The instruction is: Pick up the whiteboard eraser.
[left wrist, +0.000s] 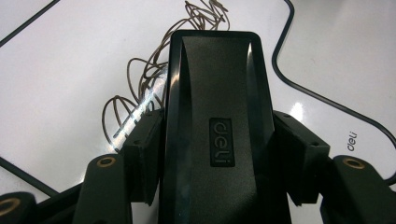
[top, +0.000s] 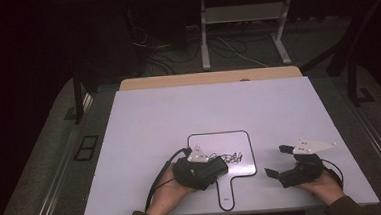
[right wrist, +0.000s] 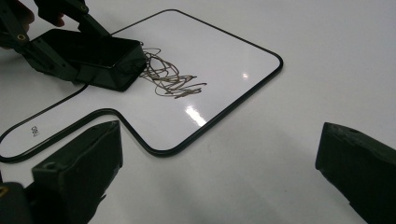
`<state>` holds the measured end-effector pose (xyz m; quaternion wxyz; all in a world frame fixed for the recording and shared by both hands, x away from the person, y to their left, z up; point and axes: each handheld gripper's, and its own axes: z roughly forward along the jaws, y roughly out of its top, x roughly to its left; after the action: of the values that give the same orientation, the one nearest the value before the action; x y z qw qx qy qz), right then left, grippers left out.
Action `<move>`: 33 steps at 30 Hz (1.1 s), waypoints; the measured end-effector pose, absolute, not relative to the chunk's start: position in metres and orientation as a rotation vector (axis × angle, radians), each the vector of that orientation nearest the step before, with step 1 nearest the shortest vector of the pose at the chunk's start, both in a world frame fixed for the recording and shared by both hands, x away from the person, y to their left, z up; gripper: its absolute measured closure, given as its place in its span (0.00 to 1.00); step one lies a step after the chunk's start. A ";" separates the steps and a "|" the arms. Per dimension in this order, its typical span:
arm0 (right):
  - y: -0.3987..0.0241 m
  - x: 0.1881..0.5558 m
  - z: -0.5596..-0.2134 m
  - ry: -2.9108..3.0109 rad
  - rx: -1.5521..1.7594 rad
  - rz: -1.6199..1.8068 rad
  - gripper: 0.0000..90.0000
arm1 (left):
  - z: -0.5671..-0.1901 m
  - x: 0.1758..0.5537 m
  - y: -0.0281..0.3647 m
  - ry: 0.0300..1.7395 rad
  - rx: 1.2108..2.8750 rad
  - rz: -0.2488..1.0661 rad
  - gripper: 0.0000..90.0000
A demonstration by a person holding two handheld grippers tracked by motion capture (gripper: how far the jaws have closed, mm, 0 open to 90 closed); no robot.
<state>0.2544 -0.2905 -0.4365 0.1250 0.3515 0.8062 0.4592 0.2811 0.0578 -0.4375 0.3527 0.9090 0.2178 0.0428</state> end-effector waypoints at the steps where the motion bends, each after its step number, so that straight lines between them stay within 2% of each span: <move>1: -0.290 0.254 -0.437 2.349 1.025 1.338 0.00 | -0.437 0.281 0.058 0.572 2.350 0.106 0.43; 18: -0.290 0.254 -0.436 2.353 1.020 1.337 0.00 | -0.436 0.282 0.058 0.565 2.347 0.103 0.43; 23: -0.290 0.254 -0.436 2.354 1.019 1.338 0.00 | -0.434 0.285 0.061 0.586 2.334 0.053 0.43; 33: -0.290 0.254 -0.436 2.355 1.018 1.338 0.00 | -0.427 0.288 0.070 0.601 2.301 0.070 0.43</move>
<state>0.2539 -0.2902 -0.4365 0.1236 0.3490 0.8077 0.4588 0.2877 0.0701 -0.4267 0.3719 0.8977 0.2346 0.0272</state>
